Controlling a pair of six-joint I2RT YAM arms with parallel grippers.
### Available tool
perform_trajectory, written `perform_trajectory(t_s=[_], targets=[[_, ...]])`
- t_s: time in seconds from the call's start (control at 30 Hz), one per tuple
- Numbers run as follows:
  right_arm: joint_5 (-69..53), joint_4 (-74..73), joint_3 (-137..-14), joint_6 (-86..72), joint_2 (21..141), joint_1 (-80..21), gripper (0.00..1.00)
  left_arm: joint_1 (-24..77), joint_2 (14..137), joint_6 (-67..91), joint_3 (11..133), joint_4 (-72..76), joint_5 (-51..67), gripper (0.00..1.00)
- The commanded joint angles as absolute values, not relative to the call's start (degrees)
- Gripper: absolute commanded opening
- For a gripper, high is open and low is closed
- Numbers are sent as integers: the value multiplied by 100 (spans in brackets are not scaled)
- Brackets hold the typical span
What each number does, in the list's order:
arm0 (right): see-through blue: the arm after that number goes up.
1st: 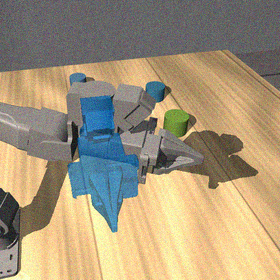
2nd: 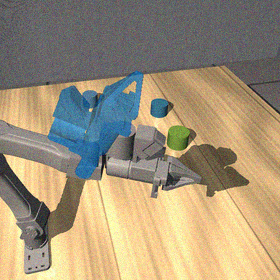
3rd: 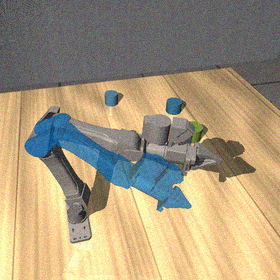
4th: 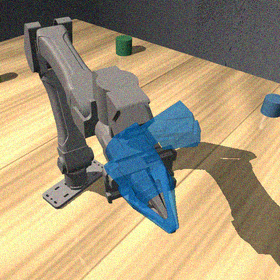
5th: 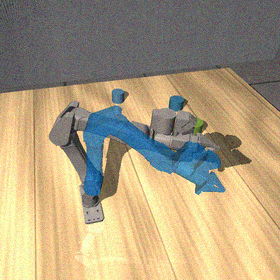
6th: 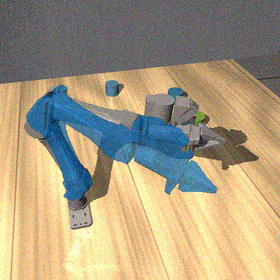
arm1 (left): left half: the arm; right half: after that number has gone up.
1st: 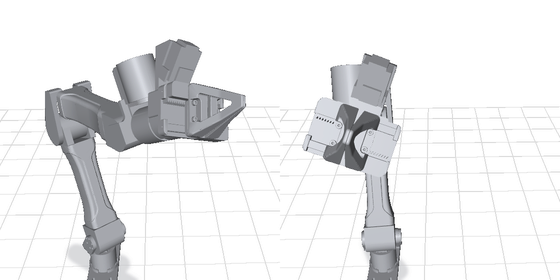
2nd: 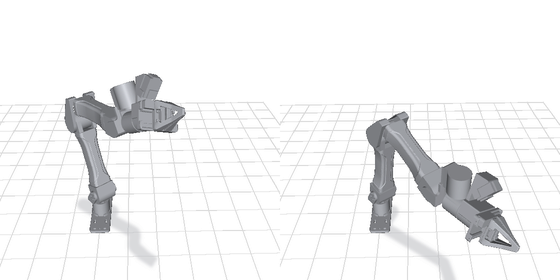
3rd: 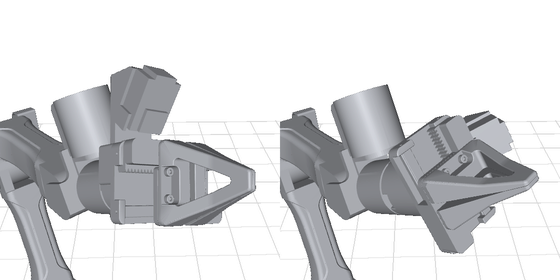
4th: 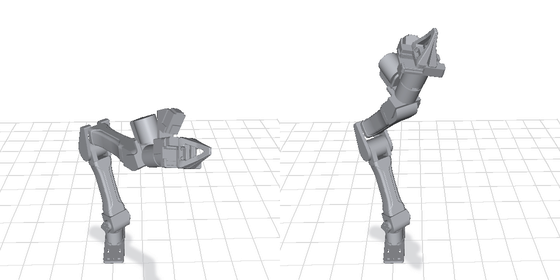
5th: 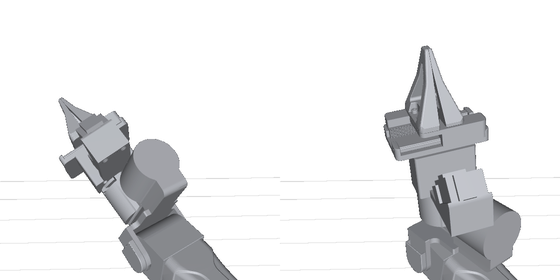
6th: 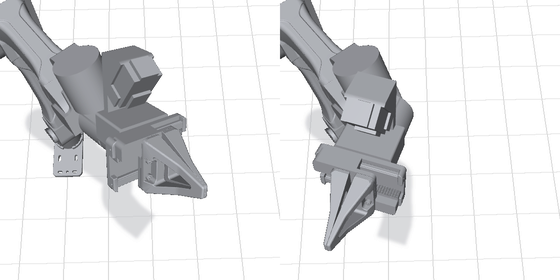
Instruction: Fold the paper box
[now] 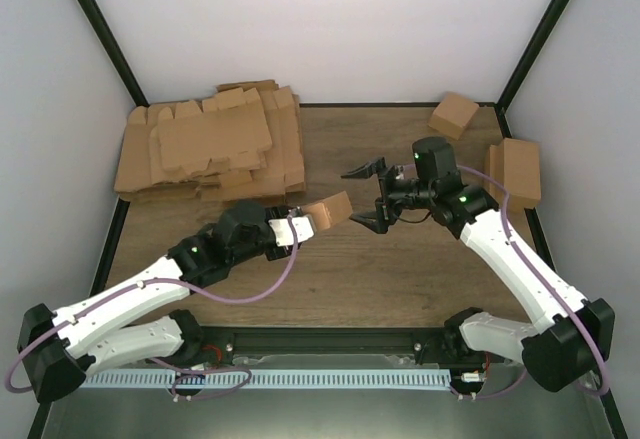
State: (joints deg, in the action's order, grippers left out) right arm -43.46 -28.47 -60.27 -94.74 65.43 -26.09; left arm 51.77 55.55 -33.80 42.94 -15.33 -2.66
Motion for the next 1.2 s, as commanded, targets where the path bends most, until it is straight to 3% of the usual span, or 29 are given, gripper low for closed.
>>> perform_trajectory(t_s=[0.0, 0.23, 0.63, 1.0, 1.17], targets=[[-4429, -3039, -6404, -9606, 6679, -2738, 95, 5306, 5694, -3654, 4297, -1276, -265, 43], [-4429, -2860, -6113, -9738, 6741, -3045, 92, 5376, 5726, -3668, 4256, -1274, -413, 42], [-4348, -2627, -6017, -9879, 6906, -3226, 65, 5407, 5659, -3758, 4190, -1277, -491, 42], [-4311, -2610, -6002, -9896, 6889, -3226, 57, 5412, 5669, -3779, 4165, -1274, -474, 43], [-4238, -2641, -5985, -9876, 6831, -3226, 54, 5421, 5607, -3710, 4130, -1229, -404, 58]])
